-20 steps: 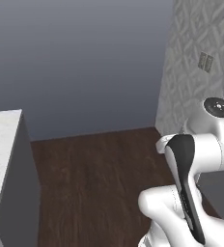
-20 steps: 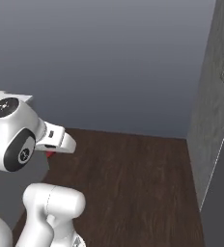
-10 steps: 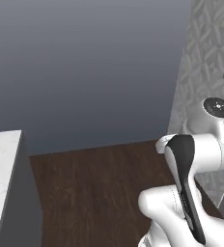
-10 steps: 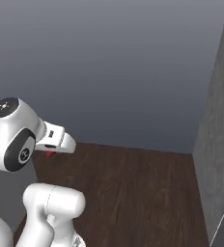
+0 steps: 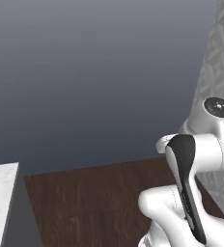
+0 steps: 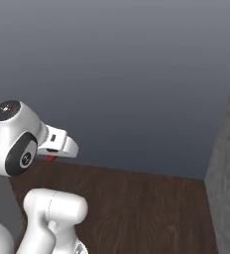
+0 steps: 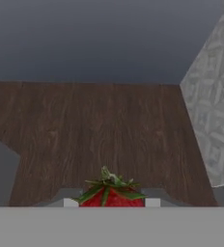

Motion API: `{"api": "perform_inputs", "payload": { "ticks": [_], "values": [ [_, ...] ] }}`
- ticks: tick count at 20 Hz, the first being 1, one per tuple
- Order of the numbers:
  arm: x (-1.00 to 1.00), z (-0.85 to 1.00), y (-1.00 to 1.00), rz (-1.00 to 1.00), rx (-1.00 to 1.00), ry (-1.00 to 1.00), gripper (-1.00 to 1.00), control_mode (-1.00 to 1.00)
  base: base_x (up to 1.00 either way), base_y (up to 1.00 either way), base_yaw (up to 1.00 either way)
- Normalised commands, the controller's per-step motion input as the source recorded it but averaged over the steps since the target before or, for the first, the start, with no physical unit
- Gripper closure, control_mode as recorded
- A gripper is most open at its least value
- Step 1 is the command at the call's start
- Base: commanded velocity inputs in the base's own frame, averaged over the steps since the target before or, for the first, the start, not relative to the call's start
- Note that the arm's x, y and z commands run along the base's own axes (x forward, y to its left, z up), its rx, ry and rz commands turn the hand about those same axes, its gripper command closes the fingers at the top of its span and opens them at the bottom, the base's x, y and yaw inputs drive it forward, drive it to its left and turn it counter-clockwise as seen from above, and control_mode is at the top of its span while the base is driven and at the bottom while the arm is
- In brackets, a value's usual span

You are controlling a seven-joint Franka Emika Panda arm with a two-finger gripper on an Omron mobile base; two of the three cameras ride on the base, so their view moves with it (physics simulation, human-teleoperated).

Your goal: Take the strawberry from the fridge and place it on top of the pancake, located on the dining counter.

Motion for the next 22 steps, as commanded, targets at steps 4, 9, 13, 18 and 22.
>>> {"api": "perform_inputs", "payload": {
  "ticks": [4, 9, 13, 18, 22],
  "values": [
    [0.00, 0.00, 0.00, 0.00, 0.00, 0.00, 1.00, 1.00, 0.67, 0.53, 0.04],
    [0.00, 0.00, 0.00, 0.00, 0.00, 0.00, 1.00, 1.00, 0.61, 0.55, 0.34],
    [0.00, 0.00, 0.00, 0.00, 0.00, 0.00, 1.00, 1.00, 0.97, -0.09, 0.59],
    [0.00, 0.00, 0.00, 0.00, 0.00, 0.00, 1.00, 1.00, 0.99, -0.43, 0.70],
    [0.00, 0.00, 0.00, 0.00, 0.00, 0.00, 1.00, 1.00, 0.73, -0.54, 0.81]
  ]
}}
